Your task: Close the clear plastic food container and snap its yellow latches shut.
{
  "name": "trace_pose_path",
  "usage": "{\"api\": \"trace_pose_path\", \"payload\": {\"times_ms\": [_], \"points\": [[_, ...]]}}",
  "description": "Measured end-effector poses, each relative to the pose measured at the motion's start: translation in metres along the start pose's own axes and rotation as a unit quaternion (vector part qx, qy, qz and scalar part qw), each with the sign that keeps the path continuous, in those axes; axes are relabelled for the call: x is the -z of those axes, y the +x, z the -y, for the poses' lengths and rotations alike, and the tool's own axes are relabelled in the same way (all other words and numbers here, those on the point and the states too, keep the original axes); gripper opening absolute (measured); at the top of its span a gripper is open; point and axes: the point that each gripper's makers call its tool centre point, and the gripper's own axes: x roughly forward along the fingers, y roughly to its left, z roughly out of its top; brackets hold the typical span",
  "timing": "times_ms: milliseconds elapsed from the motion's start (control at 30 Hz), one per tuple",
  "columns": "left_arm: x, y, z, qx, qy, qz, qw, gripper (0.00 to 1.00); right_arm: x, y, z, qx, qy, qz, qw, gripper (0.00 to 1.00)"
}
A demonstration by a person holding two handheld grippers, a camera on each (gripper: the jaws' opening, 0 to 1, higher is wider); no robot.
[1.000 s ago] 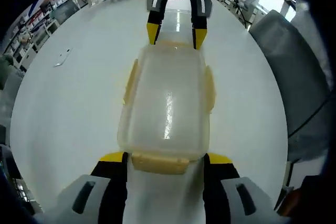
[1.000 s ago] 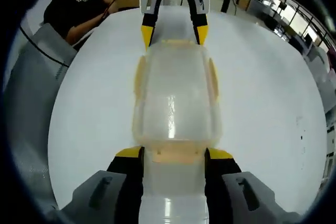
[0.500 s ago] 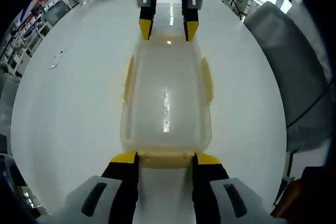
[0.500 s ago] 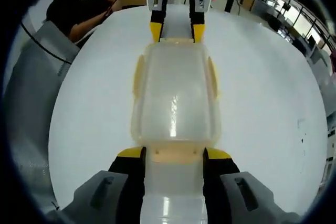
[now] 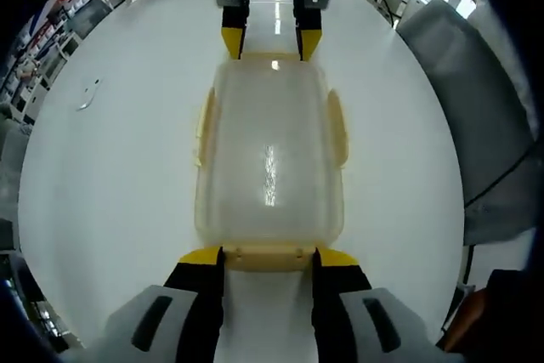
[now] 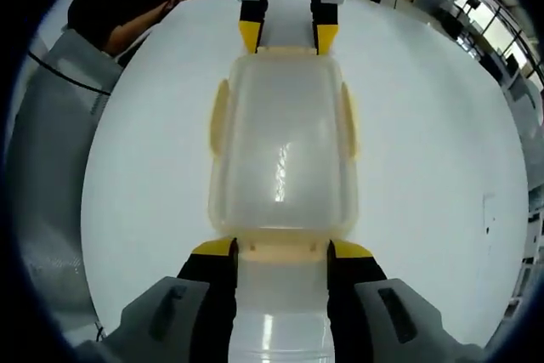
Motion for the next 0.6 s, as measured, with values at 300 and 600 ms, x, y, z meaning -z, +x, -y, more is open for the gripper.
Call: {"api": "trace_pose_path", "payload": {"times_ms": [300, 600], "points": [[-0.0039, 0.0016, -0.0010, -0.002, -0.003, 0.000, 1.0000, 0.34, 0.0027, -0.0015, -0.0004, -0.001, -0.003, -0.031, 0.9995, 0.37], [-0.0076, 0.0021, -0.0007, -0.003, -0.007, -0.008, 0.9999, 0.33, 0.0055, -0.0034, -0.0002, 0.001, 0.001, -0.010, 0.9999, 0.36]]}}
